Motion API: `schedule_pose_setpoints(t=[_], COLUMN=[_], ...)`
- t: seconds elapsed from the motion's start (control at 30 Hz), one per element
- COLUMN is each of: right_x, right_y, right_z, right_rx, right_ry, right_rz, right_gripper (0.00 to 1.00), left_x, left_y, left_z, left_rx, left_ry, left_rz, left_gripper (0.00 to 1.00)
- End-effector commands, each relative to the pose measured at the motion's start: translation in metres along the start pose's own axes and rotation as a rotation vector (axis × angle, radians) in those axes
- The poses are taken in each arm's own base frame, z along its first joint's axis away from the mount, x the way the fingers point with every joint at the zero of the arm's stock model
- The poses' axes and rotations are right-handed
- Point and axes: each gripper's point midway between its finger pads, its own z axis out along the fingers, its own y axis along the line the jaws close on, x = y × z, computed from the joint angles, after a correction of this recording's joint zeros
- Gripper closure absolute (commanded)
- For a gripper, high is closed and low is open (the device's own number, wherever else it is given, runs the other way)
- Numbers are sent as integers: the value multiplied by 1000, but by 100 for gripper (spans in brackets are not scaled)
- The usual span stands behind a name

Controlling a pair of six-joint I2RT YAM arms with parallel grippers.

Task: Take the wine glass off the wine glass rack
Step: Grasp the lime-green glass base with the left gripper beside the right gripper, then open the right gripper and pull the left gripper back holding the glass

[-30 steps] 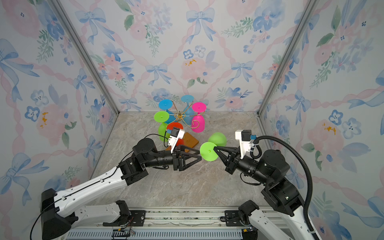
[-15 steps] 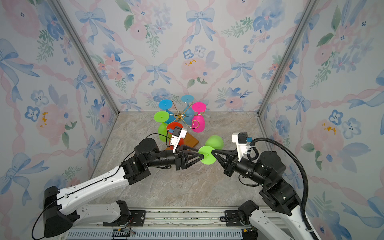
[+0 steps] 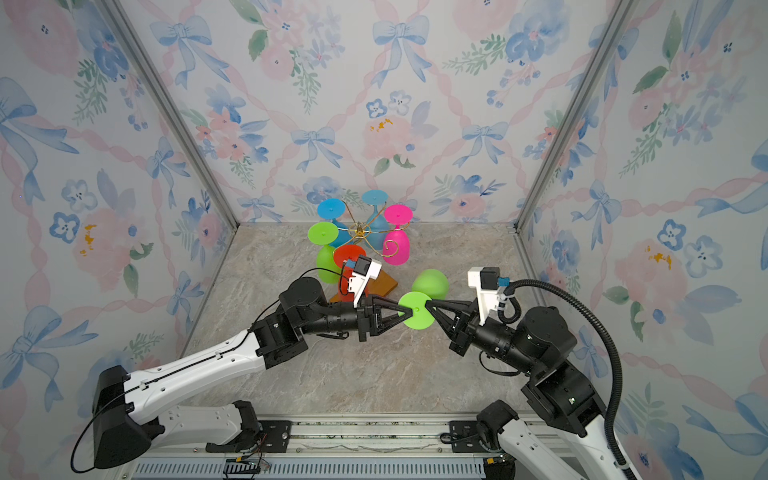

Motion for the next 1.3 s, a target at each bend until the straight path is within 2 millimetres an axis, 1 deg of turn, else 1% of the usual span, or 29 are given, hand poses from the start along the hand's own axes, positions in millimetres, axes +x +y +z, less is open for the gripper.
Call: schedule_pose_setpoints(t=[0.0,0.1,0.2,0.27,0.33,0.4,0.47,0.5,0.6,0.67,0.77,0.83,0.93,1.07,1.2,1.27], right_x=[-1,0,-1,-1,-3,-6,-9,-12,-18,-23,-25,-22,-14,-7,3,7], right_y=[-2,-3,-4,-3,-2,-3,-3,-2,-2,-12,-36,-54,-67,-71,-76,-80], right_z=[-1,0,0,-1,-2,-5,-9,-11,-19,-26,-39,-46,-45,-35,-23,-17], right_rx=[14,20,25,27,29,47,64,69,105,182,352,466,548,563,559,543], right_ry=[-14,-12,-11,-9,-9,-13,-19,-25,-40,-57,-54,-29,38,127,221,248], right_rz=[-6,-5,-4,-4,-9,-11,-14,-15,-17,-1,24,39,55,82,147,190], right_gripper=[100,97,89,79,72,60,51,44,31,24,16,13,11,9,9,9], left_x=[-11,-10,-10,-11,-10,-9,-7,-4,5,14,31,43,58,82,109,116], left_y=[-22,-22,-20,-21,-21,-21,-20,-18,-10,-1,4,3,0,-7,-13,-9], left_z=[2,3,3,2,2,2,3,3,4,4,4,3,-1,-9,-18,-24], left_rx=[65,66,63,64,65,65,65,64,30,0,5,33,59,60,51,9], left_ry=[-20,-17,-18,-21,-17,-16,-9,-1,46,86,148,187,219,268,308,304], left_rz=[42,40,41,44,46,52,61,69,102,120,132,138,202,371,541,625], left_gripper=[91,97,100,100,100,100,100,100,100,100,100,100,100,100,100,100])
